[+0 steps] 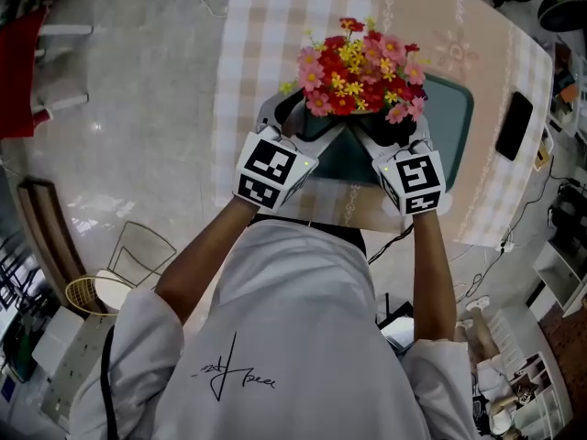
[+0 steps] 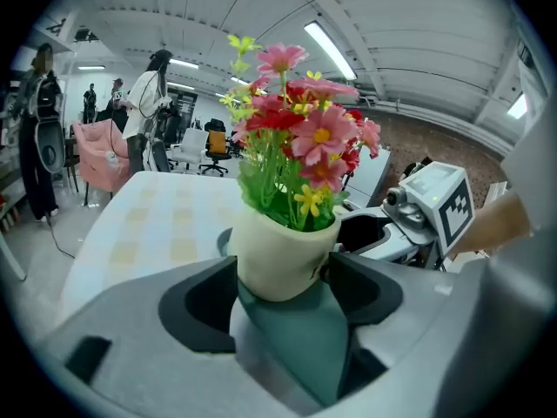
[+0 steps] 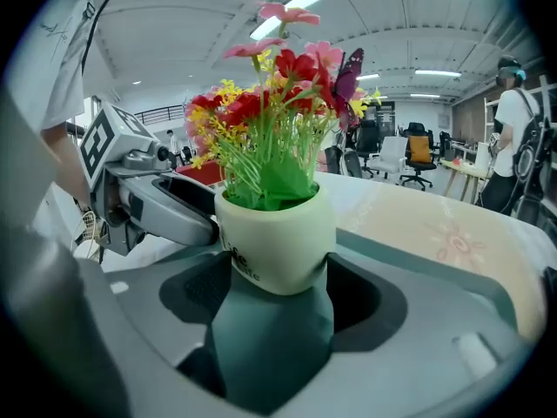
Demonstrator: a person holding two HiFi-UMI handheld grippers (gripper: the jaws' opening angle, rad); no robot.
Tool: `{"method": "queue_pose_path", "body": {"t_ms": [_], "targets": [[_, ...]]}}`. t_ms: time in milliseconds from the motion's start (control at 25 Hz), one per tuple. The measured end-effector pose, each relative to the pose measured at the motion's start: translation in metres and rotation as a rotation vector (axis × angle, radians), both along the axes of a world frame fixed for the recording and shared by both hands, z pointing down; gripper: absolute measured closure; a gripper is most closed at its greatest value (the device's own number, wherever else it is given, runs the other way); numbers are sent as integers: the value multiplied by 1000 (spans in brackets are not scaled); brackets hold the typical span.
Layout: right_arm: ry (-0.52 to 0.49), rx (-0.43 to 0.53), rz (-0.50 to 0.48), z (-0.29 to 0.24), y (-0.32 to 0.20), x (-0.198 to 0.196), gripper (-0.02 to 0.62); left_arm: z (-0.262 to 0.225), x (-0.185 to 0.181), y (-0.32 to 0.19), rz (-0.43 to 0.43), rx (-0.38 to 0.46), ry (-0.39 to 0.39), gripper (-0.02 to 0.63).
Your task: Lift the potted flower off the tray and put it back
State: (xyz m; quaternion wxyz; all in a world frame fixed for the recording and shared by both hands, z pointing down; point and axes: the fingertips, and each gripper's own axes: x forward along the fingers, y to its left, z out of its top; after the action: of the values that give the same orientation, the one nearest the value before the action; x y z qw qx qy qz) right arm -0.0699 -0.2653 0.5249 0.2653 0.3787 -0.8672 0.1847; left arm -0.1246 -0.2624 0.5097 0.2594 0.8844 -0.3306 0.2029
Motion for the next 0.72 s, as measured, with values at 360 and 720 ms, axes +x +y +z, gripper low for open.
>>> {"method": "queue_pose_path", "body": {"t_ms": [360,720], "targets": [[7,17,-8,0,1,3,259,6,7,-1,-26,14,-22,284],[15,45,-31,1,4,4,270,6,8,4,-84,68,-71,290]]}}
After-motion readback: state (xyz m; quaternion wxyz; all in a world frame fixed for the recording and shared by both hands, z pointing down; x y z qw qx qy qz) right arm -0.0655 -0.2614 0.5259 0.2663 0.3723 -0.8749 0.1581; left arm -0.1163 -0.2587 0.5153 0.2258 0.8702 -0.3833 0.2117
